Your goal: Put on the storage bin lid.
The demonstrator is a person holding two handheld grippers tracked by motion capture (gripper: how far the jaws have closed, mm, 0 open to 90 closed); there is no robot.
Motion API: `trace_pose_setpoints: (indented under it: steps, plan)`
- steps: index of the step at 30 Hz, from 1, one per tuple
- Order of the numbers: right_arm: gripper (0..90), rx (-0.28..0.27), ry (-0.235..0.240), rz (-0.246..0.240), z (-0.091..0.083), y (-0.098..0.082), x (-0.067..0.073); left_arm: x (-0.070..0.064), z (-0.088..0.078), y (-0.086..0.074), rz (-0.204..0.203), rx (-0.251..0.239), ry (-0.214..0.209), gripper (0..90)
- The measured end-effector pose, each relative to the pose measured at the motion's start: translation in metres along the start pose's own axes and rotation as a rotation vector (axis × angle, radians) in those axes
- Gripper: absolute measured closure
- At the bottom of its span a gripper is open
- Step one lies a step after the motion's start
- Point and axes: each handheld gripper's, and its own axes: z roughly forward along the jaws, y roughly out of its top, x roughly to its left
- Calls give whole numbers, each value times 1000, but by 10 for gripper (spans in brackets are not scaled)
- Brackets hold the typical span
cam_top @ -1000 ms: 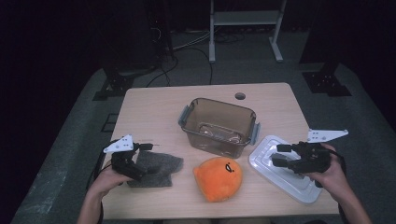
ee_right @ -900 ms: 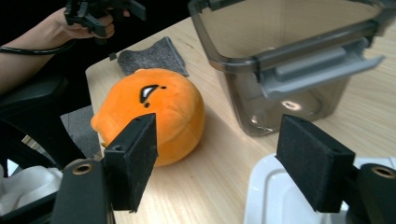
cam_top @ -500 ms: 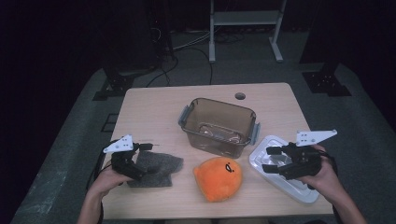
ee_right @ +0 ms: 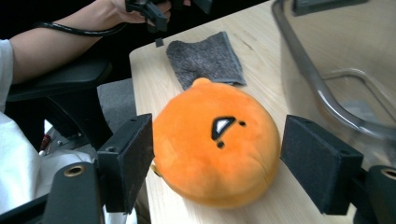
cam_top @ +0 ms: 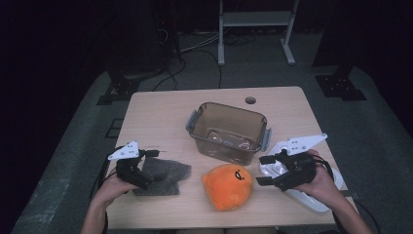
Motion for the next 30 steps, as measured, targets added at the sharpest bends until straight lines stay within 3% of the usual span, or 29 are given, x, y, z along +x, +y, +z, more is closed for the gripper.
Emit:
trace_pose_setpoints:
  steps: [16,19,25,30]
  plan:
    - [254,64,88,-64,54,19,3,-2,0,-1,3,-3,-1,28]
    - [292,81,100,-79,65,22,1,-2,0,-1,3,-3,-5,28]
    - [324,105,101,-99,82,24,-4,-3,1,1,10,-4,-14,28]
    - [408,132,85,-104,94,20,-7,-2,0,1,7,-9,-12,28]
